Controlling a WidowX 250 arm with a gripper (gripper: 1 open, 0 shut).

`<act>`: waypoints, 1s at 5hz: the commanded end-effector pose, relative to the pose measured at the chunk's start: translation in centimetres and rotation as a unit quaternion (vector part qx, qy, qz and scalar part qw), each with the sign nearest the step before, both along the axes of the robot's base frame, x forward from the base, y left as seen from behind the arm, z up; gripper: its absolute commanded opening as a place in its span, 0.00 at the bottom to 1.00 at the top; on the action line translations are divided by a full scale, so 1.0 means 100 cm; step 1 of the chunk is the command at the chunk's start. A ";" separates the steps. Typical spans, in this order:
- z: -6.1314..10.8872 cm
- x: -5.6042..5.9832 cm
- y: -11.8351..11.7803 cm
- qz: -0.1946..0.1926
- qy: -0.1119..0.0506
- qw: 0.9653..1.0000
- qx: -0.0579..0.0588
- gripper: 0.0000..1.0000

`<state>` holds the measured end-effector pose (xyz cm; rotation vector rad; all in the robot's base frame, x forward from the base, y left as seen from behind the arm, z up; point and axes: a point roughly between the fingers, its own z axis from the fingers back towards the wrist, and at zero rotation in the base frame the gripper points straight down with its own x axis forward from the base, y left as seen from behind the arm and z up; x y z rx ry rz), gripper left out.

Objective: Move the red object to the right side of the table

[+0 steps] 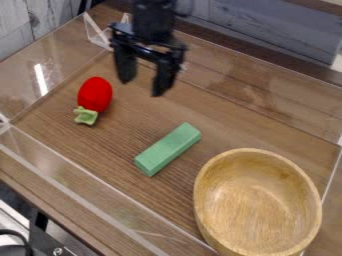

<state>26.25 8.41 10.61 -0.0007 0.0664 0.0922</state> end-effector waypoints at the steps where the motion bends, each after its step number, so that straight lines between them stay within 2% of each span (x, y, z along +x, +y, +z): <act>1: 0.015 -0.004 0.037 0.008 -0.045 0.999 0.020 1.00; 2: 0.008 -0.006 0.064 0.021 -0.057 0.998 0.026 1.00; 3: -0.004 -0.003 0.074 0.033 -0.057 0.997 0.030 1.00; 5: -0.027 0.010 0.079 0.051 -0.061 0.996 0.029 1.00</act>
